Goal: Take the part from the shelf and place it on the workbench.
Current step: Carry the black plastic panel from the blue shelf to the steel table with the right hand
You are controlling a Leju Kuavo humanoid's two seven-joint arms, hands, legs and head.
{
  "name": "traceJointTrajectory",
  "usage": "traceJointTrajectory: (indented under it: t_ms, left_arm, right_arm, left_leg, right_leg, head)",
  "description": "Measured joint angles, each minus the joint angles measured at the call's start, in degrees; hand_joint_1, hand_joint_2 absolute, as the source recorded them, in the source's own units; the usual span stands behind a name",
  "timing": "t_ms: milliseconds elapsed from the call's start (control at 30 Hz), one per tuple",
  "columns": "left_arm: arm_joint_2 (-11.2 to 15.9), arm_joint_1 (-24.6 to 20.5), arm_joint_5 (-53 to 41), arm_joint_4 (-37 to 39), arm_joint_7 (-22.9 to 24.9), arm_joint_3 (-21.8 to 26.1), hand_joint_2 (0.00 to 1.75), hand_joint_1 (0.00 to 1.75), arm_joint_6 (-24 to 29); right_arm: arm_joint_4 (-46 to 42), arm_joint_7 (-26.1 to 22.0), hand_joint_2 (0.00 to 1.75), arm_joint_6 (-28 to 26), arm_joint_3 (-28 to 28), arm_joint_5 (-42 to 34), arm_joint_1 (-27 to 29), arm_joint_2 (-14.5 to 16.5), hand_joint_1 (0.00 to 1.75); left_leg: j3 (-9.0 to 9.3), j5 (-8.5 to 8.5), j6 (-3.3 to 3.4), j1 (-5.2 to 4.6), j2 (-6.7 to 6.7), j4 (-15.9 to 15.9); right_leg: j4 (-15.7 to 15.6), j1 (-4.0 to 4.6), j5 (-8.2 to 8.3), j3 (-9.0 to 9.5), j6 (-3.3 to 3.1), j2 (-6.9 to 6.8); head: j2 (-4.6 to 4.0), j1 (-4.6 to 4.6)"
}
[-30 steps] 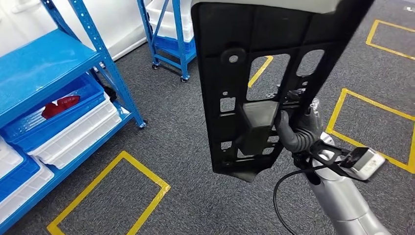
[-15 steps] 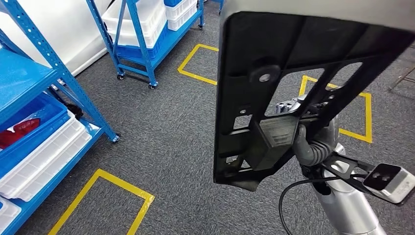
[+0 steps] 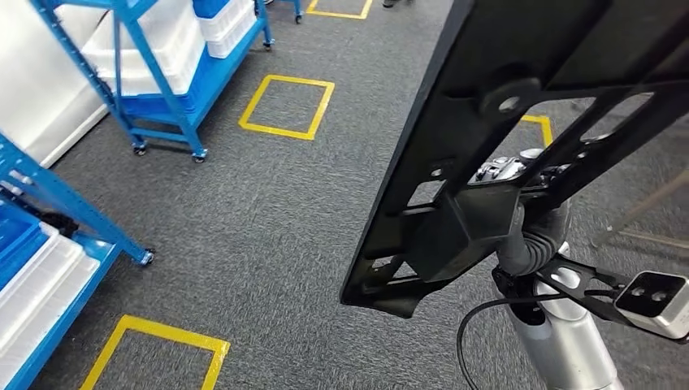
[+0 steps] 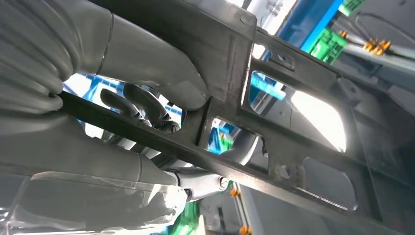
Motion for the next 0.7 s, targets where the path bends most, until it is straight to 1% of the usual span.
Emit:
traceJointTrajectory:
  t_ms: [33, 67, 100, 133, 167, 200, 233, 267, 300, 333, 367, 400, 433, 467, 500, 533, 567, 600, 633, 667, 700]
  left_arm:
    - [-0.01, -0.03, -0.2, 0.0, 0.02, -0.01, 0.0, 0.0, -0.15]
    - [-0.01, 0.02, -0.39, 0.0, 0.1, -0.02, 0.0, 0.0, -0.27]
    - [-0.01, 0.16, -0.5, 0.0, 0.2, -0.02, 0.0, 0.0, -0.34]
    - [0.01, 0.32, -0.57, 0.0, 0.28, -0.02, 0.0, 0.0, -0.36]
    - [0.02, 0.43, -0.64, 0.0, 0.37, -0.02, 0.0, 0.0, -0.4]
    - [0.04, 0.48, -0.74, 0.0, 0.45, -0.02, 0.0, 0.0, -0.48]
    - [0.08, 0.46, -0.87, 0.0, 0.58, -0.02, 0.0, 0.0, -0.62]
    - [0.22, 0.42, -1.0, 0.0, 0.75, -0.03, 0.0, 0.0, -0.78]
    - [0.41, 0.37, -1.08, 0.0, 0.91, -0.04, 0.0, 0.0, -0.92]
    - [0.66, 0.34, -1.13, 0.0, 1.06, -0.05, 0.0, 0.0, -1.02]
    - [0.92, 0.31, -1.18, 0.0, 1.2, -0.05, 0.0, 0.0, -1.05]
    - [1.17, 0.24, -1.22, -0.01, 1.33, -0.06, 0.0, 0.0, -1.03]
    - [1.38, 0.11, -1.28, -0.01, 1.44, -0.06, 0.0, 0.0, -1.0]
    - [1.54, -0.08, -1.36, -0.01, 1.55, -0.06, 0.0, 0.0, -0.99]
    - [1.67, -0.27, -1.42, -0.01, 1.62, -0.06, 0.0, 0.0, -1.01]
    - [1.72, -0.4, -1.48, -0.01, 1.65, -0.06, 0.0, 0.0, -1.08]
    - [1.75, -0.42, -1.52, -0.01, 1.65, -0.06, 0.0, 0.0, -1.18]
    - [1.78, -0.37, -1.59, -0.01, 1.56, -0.06, 0.0, 0.0, -1.31]
    - [1.8, -0.31, -1.66, 0.0, 1.43, -0.07, 0.0, 0.0, -1.48]
    - [1.81, -0.28, -1.79, 0.0, 1.26, -0.1, 0.0, 0.0, -1.7]
    - [1.81, -0.3, -1.92, 0.0, 1.07, -0.16, 0.0, 0.0, -1.93]
  right_arm:
    - [-0.04, 0.0, 1.75, 0.04, -0.05, -0.01, 0.08, -0.01, 1.75]
    - [-0.07, 0.0, 1.75, 0.06, -0.09, 0.01, 0.2, -0.01, 1.75]
    - [-0.07, 0.0, 1.75, 0.07, -0.09, 0.04, 0.38, -0.01, 1.75]
    - [-0.06, 0.0, 1.75, 0.08, -0.09, 0.08, 0.61, -0.01, 1.75]
    - [-0.06, 0.0, 1.75, 0.09, -0.1, 0.2, 0.84, -0.01, 1.75]
    - [-0.06, 0.0, 1.75, 0.07, -0.14, 0.44, 1.05, -0.01, 1.75]
    - [-0.14, 0.0, 1.75, 0.0, -0.21, 0.82, 1.23, -0.01, 1.75]
    - [-0.29, 0.0, 1.75, -0.1, -0.33, 1.27, 1.43, 0.0, 1.75]
    - [-0.47, 0.0, 1.75, -0.21, -0.47, 1.7, 1.63, 0.0, 1.75]
    - [-0.66, 0.0, 1.75, -0.29, -0.62, 2.04, 1.89, 0.0, 1.75]
    - [-0.82, 0.0, 1.75, -0.32, -0.79, 2.26, 2.23, 0.0, 1.75]
    - [-0.94, 0.0, 1.75, -0.29, -1.01, 2.45, 2.65, 0.0, 1.75]
    - [-1.09, 0.0, 1.75, -0.17, -1.3, 2.69, 3.12, 0.01, 1.75]
    - [-1.29, 0.0, 1.75, 0.06, -1.69, 3.03, 3.59, 0.03, 1.75]
    - [-1.49, 0.0, 1.75, 0.33, -2.1, 3.42, 3.88, 0.06, 1.75]
    - [-1.66, 0.0, 1.75, 0.58, -2.49, 3.78, 4.01, 0.11, 1.75]
    - [-1.74, 0.0, 1.75, 0.74, -2.8, 4.1, 4.09, 0.23, 1.75]
    - [-1.73, 0.0, 1.75, 0.76, -3.02, 4.37, 4.09, 0.39, 1.75]
    - [-1.65, 0.0, 1.75, 0.66, -3.16, 4.64, 4.14, 0.58, 1.75]
    - [-1.53, 0.0, 1.75, 0.47, -3.26, 4.92, 4.2, 0.77, 1.75]
    - [-1.4, 0.0, 1.75, 0.21, -3.33, 5.15, 4.19, 0.91, 1.75]
  left_leg:
    - [-0.96, -1.56, -0.25, 0.16, -1.65, 2.35]
    - [-2.55, -3.53, -0.39, 0.24, -3.38, 5.92]
    - [-4.52, -5.47, -0.43, 0.26, -4.35, 10.08]
    - [-6.33, -6.74, -0.41, 0.24, -4.77, 13.71]
    - [-7.47, -6.89, -0.31, 0.21, -4.93, 15.69]
    - [-7.59, -5.83, -0.1, 0.19, -5.04, 15.34]
    - [-6.64, -3.76, 0.24, 0.14, -5.39, 12.7]
    - [-5.0, -1.33, 0.74, 0.1, -6.5, 8.52]
    - [-3.34, 0.43, 1.26, 0.17, -8.02, 4.55]
    - [-2.04, 1.52, 1.62, 0.18, -9.38, 1.5]
    - [-1.33, 1.85, 1.86, 0.17, -10.35, -0.15]
    - [-1.06, 1.69, 1.92, 0.12, -10.4, -0.56]
    - [-0.86, 1.84, 1.97, 0.04, -9.83, -0.93]
    - [-0.61, 2.11, 2.14, 0.1, -9.11, -1.41]
    - [-0.33, 2.42, 2.4, 0.22, -8.36, -1.98]
    - [-0.1, 2.72, 2.66, 0.35, -7.56, -2.53]
    - [0.04, 2.88, 2.84, 0.4, -6.74, -2.87]
    - [0.06, 2.88, 2.98, 0.35, -5.94, -2.95]
    - [0.04, 2.83, 3.0, 0.3, -5.07, -2.92]
    - [0.03, 2.75, 2.97, 0.28, -4.19, -2.88]
    - [0.03, 2.66, 2.89, 0.28, -3.35, -2.82]
  right_leg:
    - [-0.1, -0.08, 0.09, 0.05, -0.34, 0.68]
    - [-0.12, -0.06, 0.12, 0.04, -0.6, 1.39]
    - [-0.1, 0.03, 0.14, 0.01, -0.78, 2.19]
    - [-0.06, 0.15, 0.15, -0.01, -0.89, 3.06]
    - [-0.03, 0.27, 0.15, -0.01, -0.93, 3.98]
    - [0.01, 0.39, 0.16, 0.03, -0.94, 4.93]
    - [0.03, 0.49, 0.16, 0.11, -0.94, 5.88]
    - [0.04, 0.55, 0.16, 0.2, -0.93, 6.77]
    - [0.04, 0.64, 0.19, 0.24, -0.84, 7.57]
    - [0.06, 0.57, 0.24, 0.18, -0.65, 8.35]
    - [0.05, 0.41, 0.33, 0.05, -0.36, 9.03]
    - [-0.03, 0.21, 0.48, -0.11, 0.03, 9.71]
    - [-0.21, 0.03, 0.67, -0.23, 0.46, 10.46]
    - [-0.2, 0.03, 0.69, -0.33, 0.81, 10.24]
    - [0.36, 0.16, 0.24, -0.67, 1.12, 9.01]
    - [1.96, 0.31, -0.82, -1.46, 1.36, 7.21]
    - [4.76, 0.33, -2.43, -2.8, 1.54, 5.06]
    - [8.43, 0.22, -4.27, -4.62, 1.76, 3.61]
    - [12.08, 0.0, -5.71, -6.42, 1.99, 3.0]
    - [14.49, -0.24, -6.28, -7.6, 2.23, 2.73]
    - [14.92, -0.46, -5.82, -7.77, 2.45, 2.53]
  head:
    - [0.0, 0.0]
    - [0.0, -0.01]
    - [0.0, -0.01]
    - [0.0, -0.01]
    - [0.0, -0.01]
    - [0.0, -0.01]
    - [0.0, -0.01]
    - [0.0, -0.01]
    - [0.0, -0.01]
    - [0.0, -0.01]
    - [0.0, -0.01]
    - [0.0, -0.01]
    - [0.0, -0.01]
    - [0.0, -0.01]
    - [0.0, -0.01]
    - [0.0, 0.0]
    - [0.0, 0.01]
    - [0.0, 0.01]
    - [0.0, 0.01]
    - [0.0, 0.01]
    - [0.0, 0.01]
